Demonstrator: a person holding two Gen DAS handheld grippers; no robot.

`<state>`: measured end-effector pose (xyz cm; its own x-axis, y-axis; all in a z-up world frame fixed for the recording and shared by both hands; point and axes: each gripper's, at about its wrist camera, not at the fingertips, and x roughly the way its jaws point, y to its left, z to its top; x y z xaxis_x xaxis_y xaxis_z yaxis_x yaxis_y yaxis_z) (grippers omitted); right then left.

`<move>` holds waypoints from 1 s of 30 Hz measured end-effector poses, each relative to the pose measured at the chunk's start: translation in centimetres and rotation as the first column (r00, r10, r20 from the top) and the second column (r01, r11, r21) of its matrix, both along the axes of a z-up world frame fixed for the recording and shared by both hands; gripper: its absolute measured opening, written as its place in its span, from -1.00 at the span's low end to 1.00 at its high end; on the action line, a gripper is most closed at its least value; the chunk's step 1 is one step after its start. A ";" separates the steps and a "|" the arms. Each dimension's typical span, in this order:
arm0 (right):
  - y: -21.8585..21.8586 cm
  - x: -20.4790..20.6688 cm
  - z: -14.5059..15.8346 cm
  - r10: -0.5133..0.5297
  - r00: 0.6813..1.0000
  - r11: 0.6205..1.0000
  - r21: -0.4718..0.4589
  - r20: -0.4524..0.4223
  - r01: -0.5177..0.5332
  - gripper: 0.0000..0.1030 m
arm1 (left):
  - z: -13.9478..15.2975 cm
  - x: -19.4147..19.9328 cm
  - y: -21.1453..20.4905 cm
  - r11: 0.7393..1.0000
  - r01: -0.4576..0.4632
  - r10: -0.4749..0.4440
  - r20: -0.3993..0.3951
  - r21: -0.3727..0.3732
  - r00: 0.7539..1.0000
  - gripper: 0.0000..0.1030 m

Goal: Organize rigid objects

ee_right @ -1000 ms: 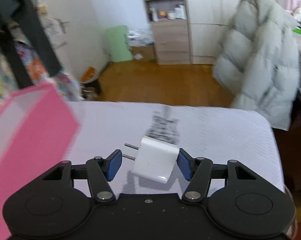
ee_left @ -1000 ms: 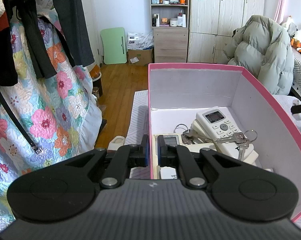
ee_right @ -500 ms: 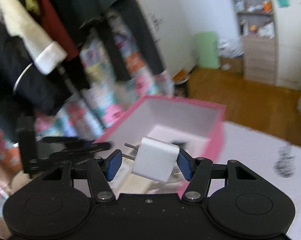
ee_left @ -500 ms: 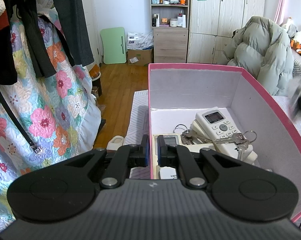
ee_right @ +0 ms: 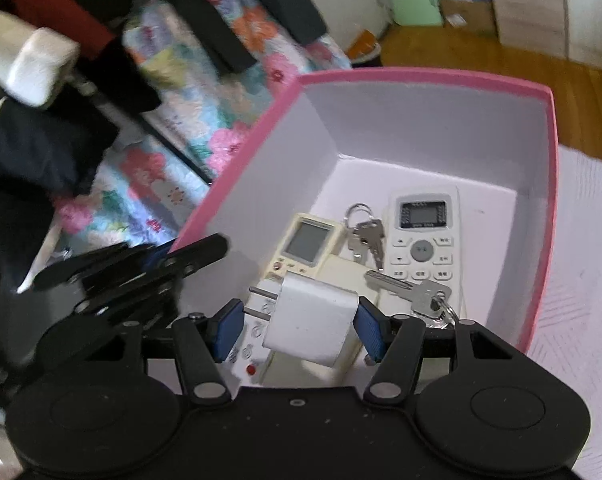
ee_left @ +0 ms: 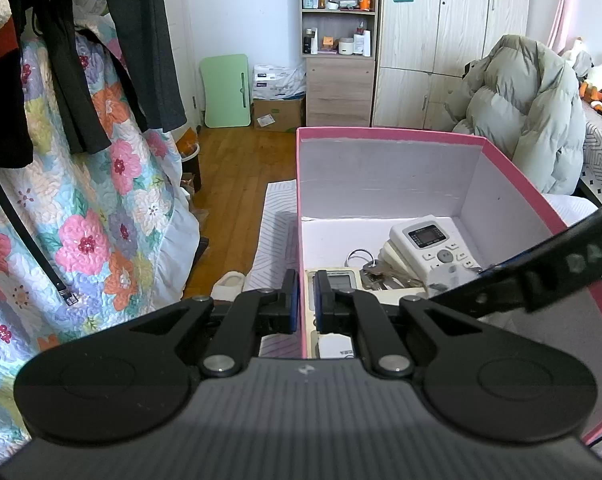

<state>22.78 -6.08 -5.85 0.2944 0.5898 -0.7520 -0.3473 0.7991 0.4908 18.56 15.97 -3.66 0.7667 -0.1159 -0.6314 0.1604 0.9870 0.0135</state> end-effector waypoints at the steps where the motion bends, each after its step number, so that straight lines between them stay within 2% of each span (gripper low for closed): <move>1: 0.1 0.3 -0.4 -0.007 1.000 1.000 0.014 -0.014 0.007 0.28 | 0.0 0.0 0.0 1.000 0.000 0.000 0.000 0.001 1.000 -0.88; 5: 0.0 0.0 -0.2 -0.026 0.999 0.999 0.038 0.025 0.025 0.27 | 0.0 -0.1 -0.1 1.000 -0.001 0.001 0.005 0.010 1.000 -0.88; 10: -0.6 -1.3 1.7 -0.011 0.991 1.000 0.031 0.134 0.007 0.27 | -0.1 -0.1 -0.1 1.000 0.001 -0.001 0.004 0.002 1.000 -0.88; 17: -4.0 -4.8 4.1 -0.039 0.954 0.999 0.028 0.297 0.032 0.28 | 0.0 -0.2 -0.3 1.000 0.001 -0.001 0.004 0.002 1.000 -0.88; 23: -6.8 -7.2 4.2 -0.106 0.920 0.994 0.022 0.376 0.105 0.28 | 0.0 -0.1 -0.3 1.000 -0.001 0.001 0.000 0.004 1.000 -0.88; 26: -7.8 -8.4 3.9 -0.138 0.912 0.990 0.031 0.386 0.137 0.28 | 0.0 -0.2 -0.2 1.000 0.000 0.000 -0.003 0.000 1.000 -0.88; 30: -8.3 -9.3 4.1 -0.129 0.896 0.988 -0.023 0.424 0.153 0.28 | 0.1 0.2 0.4 1.000 -0.001 0.000 -0.016 -0.014 1.000 -0.88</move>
<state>13.43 -14.34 -1.74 0.6668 0.4806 -0.5695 -0.3932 0.8761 0.2789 18.73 16.38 -3.60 0.7569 -0.1243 -0.6416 0.1600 0.9871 -0.0024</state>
